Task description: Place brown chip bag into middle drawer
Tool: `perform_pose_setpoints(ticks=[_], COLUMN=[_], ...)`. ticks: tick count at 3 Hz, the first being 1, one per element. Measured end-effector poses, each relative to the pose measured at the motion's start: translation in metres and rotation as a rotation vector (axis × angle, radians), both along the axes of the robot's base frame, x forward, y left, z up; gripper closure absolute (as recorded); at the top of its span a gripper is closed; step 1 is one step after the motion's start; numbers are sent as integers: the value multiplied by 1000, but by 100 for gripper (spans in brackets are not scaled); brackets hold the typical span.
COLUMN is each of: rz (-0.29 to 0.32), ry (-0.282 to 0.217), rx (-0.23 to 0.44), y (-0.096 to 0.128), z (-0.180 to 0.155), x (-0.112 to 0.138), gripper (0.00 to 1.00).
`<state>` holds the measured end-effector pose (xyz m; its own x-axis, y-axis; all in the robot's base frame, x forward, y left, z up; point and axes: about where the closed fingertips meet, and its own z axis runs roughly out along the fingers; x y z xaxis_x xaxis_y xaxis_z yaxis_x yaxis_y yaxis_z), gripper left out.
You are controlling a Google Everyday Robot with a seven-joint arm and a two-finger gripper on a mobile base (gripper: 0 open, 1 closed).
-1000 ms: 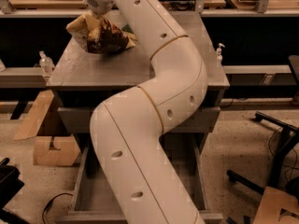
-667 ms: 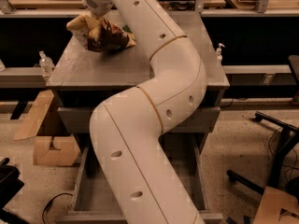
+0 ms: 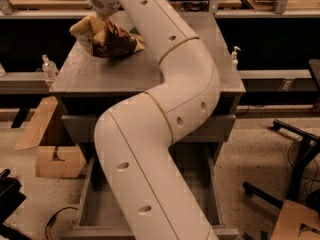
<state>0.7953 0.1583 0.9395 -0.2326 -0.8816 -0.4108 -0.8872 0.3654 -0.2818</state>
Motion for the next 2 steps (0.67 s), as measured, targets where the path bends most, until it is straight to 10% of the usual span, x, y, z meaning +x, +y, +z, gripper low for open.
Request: perform_pose_setpoints(ticks=[2], rz=[-74], ry=[-57], rx=[-37], y=[-12], z=[63], x=[-26], gripper=[100])
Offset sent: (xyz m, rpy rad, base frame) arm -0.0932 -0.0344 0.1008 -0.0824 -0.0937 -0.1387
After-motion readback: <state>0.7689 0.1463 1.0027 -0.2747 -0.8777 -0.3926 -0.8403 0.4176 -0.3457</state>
